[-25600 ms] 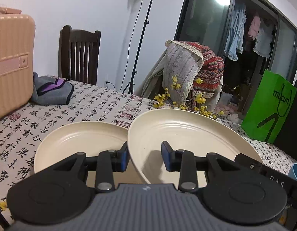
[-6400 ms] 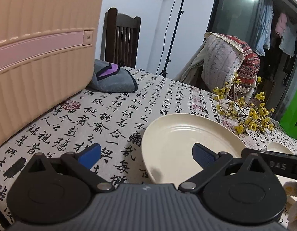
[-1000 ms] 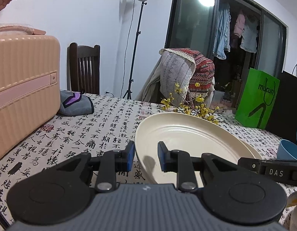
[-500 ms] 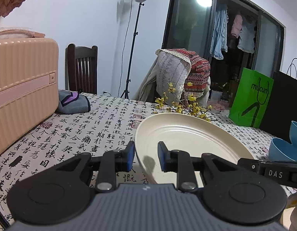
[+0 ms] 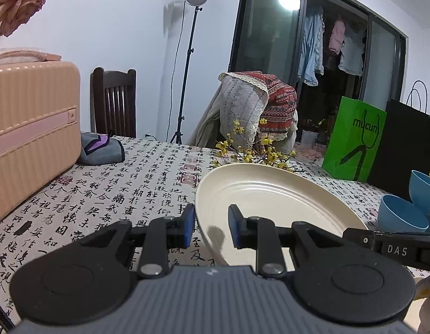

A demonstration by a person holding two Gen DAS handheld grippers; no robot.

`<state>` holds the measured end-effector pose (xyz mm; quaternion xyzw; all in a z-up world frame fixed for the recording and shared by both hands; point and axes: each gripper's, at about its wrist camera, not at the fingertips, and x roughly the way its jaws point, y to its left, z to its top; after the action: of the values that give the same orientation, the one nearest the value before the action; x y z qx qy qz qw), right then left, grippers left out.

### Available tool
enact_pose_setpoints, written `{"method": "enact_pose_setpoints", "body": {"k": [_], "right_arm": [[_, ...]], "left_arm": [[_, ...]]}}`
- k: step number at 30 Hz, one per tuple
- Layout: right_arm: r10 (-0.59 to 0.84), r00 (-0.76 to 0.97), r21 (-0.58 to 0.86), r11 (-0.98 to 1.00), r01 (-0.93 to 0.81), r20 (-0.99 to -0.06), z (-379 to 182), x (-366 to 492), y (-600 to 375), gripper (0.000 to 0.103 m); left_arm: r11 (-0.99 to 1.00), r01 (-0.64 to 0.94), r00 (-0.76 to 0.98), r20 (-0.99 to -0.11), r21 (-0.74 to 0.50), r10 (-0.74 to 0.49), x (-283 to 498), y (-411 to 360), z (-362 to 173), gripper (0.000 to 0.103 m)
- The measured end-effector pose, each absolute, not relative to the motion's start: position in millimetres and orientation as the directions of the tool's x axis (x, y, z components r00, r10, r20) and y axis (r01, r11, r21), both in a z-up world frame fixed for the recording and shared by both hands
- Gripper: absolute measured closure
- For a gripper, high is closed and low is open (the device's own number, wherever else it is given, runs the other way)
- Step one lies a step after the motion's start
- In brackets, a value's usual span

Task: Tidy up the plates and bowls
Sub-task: 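Carry the held cream plate away from the flower sprig with both grippers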

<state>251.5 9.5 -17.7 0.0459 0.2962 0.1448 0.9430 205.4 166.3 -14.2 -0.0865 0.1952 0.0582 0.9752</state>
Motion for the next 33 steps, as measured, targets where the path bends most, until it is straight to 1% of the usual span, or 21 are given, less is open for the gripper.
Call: {"method": "enact_pose_setpoints", "body": {"k": [33], "right_arm": [[0.302, 0.8, 0.197, 0.953, -0.231, -0.519, -16, 211, -32, 0.089]], "left_arm": [[0.985, -0.117, 0.925, -0.375, -0.124, 0.063, 166, 128, -7, 0.077]]}}
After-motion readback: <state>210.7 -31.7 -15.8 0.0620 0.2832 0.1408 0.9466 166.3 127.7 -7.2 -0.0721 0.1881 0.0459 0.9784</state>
